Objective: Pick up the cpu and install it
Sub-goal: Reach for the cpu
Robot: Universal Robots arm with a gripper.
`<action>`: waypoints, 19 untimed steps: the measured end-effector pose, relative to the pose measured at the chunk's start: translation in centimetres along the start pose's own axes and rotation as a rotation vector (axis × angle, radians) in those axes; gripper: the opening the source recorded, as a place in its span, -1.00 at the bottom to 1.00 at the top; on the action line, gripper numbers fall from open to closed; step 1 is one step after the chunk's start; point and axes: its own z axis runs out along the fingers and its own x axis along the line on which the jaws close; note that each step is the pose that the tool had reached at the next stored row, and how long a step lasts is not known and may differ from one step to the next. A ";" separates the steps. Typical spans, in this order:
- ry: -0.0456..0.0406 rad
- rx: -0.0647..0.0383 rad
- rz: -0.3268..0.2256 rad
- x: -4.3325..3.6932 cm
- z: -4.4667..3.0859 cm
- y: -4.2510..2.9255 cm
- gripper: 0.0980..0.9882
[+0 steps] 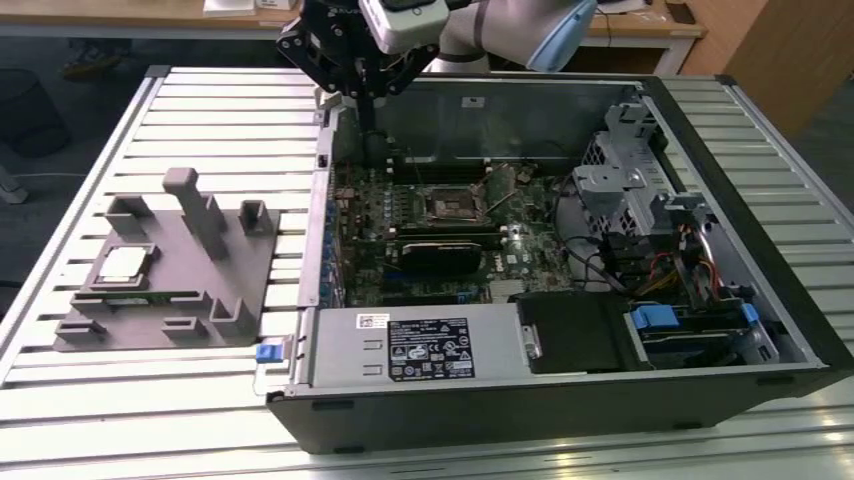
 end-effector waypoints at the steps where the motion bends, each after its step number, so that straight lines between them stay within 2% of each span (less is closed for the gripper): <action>1: 0.0002 0.000 0.000 0.10 0.00 -0.01 -0.98; 19: 0.0031 0.000 0.000 1.44 0.06 -0.11 -0.98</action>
